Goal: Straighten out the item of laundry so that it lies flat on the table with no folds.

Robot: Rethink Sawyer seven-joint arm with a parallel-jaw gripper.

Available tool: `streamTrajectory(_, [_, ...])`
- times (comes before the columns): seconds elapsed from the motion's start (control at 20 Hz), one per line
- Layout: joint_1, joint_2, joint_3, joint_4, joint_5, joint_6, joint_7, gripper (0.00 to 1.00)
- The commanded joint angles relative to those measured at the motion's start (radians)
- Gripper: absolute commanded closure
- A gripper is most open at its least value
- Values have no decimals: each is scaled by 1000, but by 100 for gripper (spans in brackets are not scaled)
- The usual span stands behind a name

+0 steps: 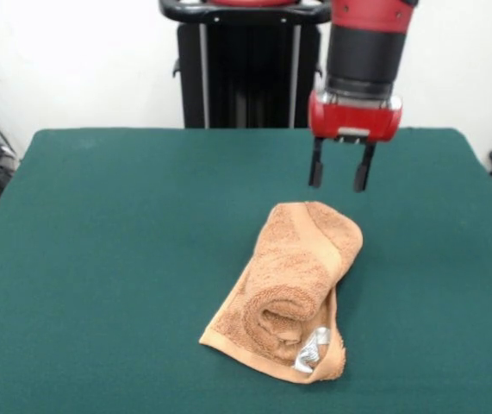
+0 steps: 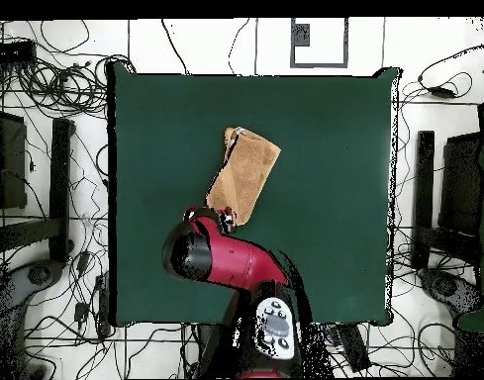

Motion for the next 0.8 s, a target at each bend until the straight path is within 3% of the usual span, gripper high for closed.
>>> streamTrajectory(0.05, [37, -100, 123, 141, 55, 145, 251, 0])
streamTrajectory(0.8, [-33, 46, 165, 132, -15, -96, 225, 0])
